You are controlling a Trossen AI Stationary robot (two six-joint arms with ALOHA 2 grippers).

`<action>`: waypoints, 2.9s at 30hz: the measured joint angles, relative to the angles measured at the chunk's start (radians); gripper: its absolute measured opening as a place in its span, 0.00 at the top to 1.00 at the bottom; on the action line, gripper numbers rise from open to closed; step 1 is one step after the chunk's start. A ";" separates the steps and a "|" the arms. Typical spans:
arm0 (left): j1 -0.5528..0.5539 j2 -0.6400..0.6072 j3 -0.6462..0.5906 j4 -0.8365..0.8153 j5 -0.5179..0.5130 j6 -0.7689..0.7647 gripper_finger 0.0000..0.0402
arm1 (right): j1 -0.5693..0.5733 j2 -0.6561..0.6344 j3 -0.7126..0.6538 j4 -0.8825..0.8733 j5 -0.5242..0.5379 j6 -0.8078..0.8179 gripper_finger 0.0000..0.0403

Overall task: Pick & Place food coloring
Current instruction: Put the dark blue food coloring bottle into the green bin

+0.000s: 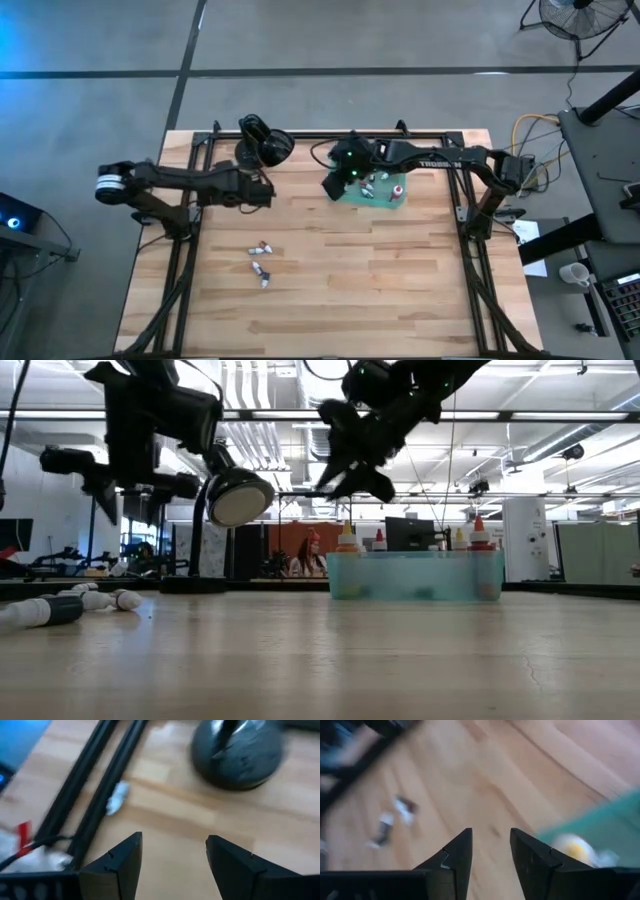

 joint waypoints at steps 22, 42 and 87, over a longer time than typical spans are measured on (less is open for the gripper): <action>0.521 0.012 -0.052 0.046 0.198 0.482 0.52 | 0.085 0.000 0.000 0.127 0.035 0.102 0.76; 0.543 0.025 -0.321 0.336 0.038 0.795 0.52 | 0.128 -0.002 0.000 0.131 0.038 0.032 0.80; 0.651 -0.026 -0.361 0.616 0.142 0.868 0.52 | 0.131 -0.002 -0.001 0.142 0.093 0.142 0.82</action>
